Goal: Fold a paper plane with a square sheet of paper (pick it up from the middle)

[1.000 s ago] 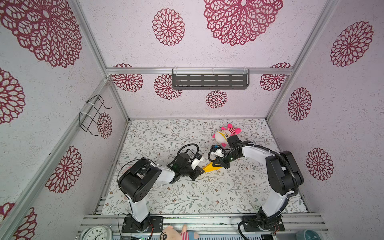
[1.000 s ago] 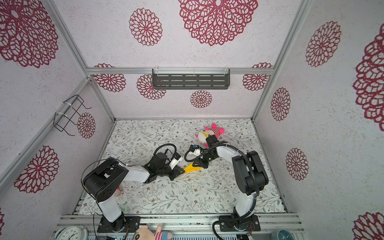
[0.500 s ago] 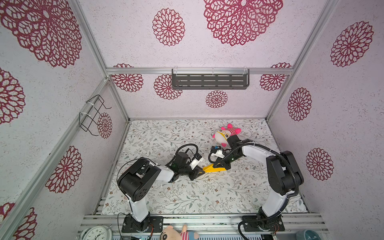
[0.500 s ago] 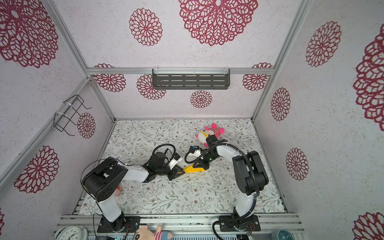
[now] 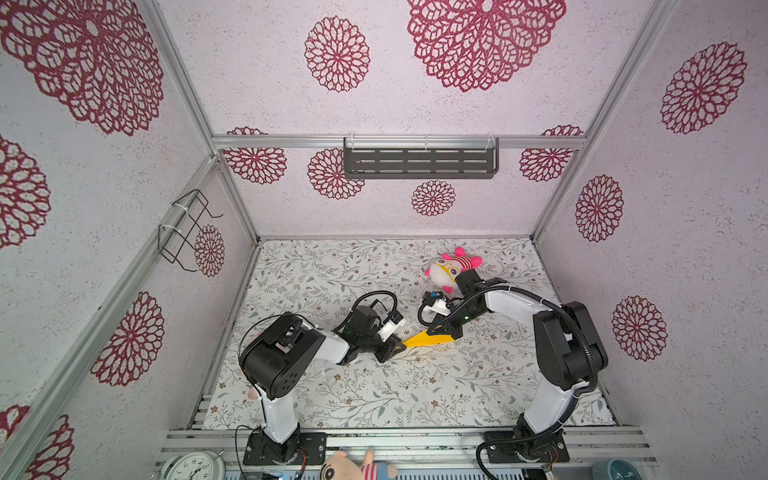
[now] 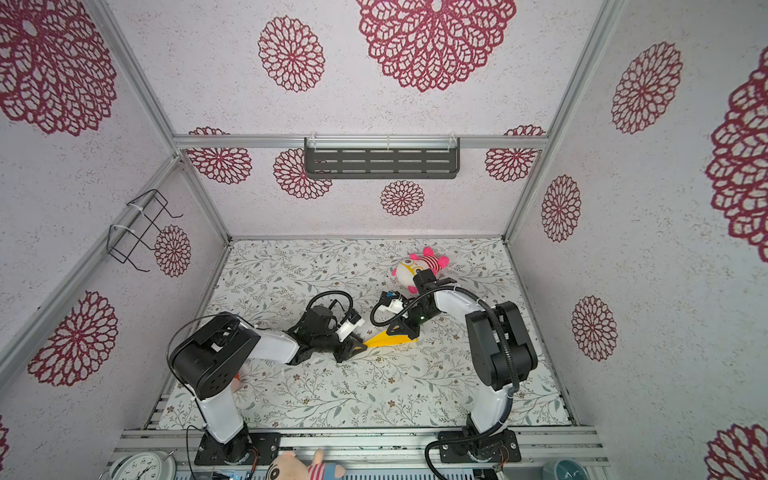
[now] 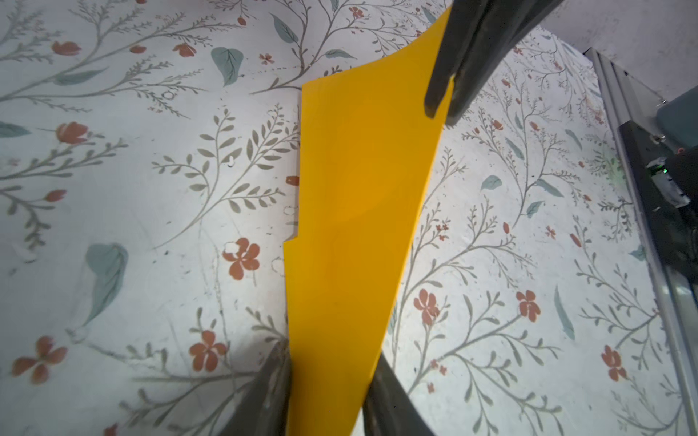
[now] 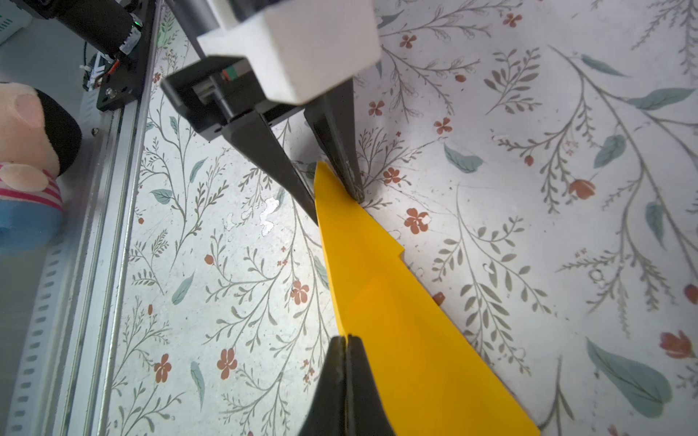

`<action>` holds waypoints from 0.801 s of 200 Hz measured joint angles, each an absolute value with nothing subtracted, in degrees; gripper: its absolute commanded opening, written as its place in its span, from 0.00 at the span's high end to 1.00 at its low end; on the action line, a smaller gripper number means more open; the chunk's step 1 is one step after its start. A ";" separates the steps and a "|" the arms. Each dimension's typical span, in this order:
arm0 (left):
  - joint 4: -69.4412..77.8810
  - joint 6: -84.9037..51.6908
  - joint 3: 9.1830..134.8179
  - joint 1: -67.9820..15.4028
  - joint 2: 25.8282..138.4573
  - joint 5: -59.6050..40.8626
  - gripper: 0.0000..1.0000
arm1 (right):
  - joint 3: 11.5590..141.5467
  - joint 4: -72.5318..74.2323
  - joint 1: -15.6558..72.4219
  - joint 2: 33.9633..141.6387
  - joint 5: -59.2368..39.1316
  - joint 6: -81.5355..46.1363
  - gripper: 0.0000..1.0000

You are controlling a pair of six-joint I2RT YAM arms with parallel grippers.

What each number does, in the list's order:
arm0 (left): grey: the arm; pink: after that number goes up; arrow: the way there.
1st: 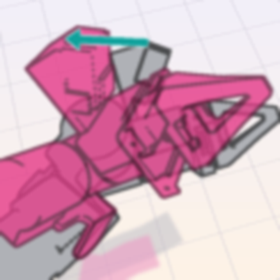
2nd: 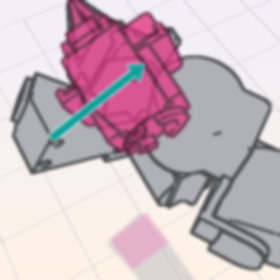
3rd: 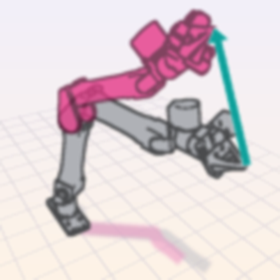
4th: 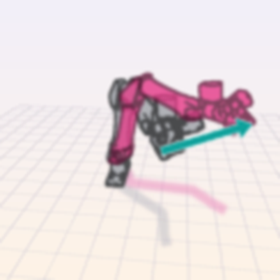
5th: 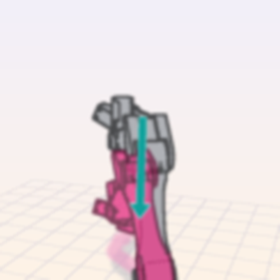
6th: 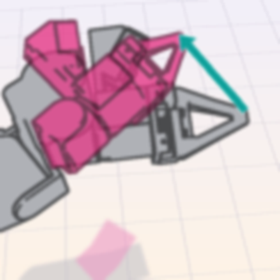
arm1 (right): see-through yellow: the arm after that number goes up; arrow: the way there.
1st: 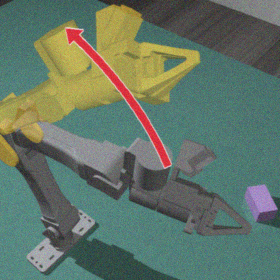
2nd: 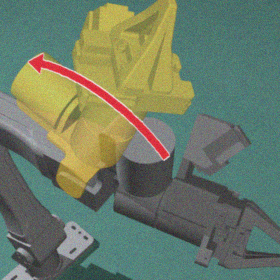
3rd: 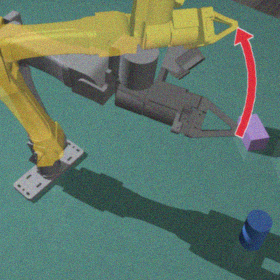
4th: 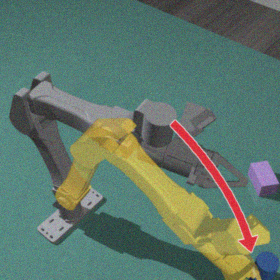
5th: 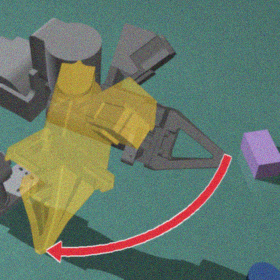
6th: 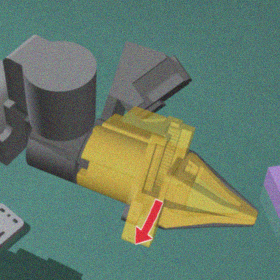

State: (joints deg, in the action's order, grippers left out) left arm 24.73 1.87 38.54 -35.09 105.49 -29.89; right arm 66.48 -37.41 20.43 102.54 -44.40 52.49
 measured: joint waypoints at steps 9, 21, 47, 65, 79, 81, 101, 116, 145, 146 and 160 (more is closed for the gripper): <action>24.67 2.17 38.61 -35.09 105.49 -29.61 0.74 | 66.48 -37.36 20.32 102.54 -44.40 52.49 0.96; 24.64 2.33 38.68 -35.09 105.49 -29.26 0.77 | 66.48 -37.34 20.21 102.54 -44.40 52.49 0.95; 24.47 2.59 38.96 -35.09 105.49 -29.12 0.76 | 66.48 -37.08 20.01 102.54 -44.40 52.47 0.95; 24.29 2.61 39.18 -35.09 105.49 -29.21 0.72 | 66.48 -36.84 19.92 102.54 -44.38 52.47 0.95; 24.16 2.57 39.35 -35.09 105.49 -29.39 0.69 | 66.48 -36.69 19.90 102.54 -44.38 52.47 0.95; 24.10 2.59 39.40 -35.09 105.49 -29.50 0.69 | 66.48 -36.69 19.90 102.54 -44.38 52.47 0.95; 24.08 2.24 39.72 -35.09 105.49 -30.15 0.69 | 66.48 -36.69 19.90 102.54 -44.38 52.47 0.95; 24.08 1.91 40.01 -35.09 105.49 -30.63 0.70 | 66.48 -36.69 19.90 102.54 -44.38 52.47 0.95; 24.18 1.67 40.58 -35.09 105.49 -31.22 0.73 | 66.48 -36.71 19.90 102.54 -44.38 52.47 0.95; 24.18 1.65 40.60 -35.09 105.49 -31.22 0.73 | 66.48 -36.71 19.90 102.54 -44.38 52.47 0.95; 24.18 1.58 40.84 -35.09 105.49 -31.29 0.76 | 66.48 -36.71 19.90 102.54 -44.38 52.47 0.95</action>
State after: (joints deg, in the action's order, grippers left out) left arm 24.18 1.58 40.84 -35.09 105.49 -31.29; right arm 66.48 -36.71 19.90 102.54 -44.38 52.47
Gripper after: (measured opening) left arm 0.264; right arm 0.056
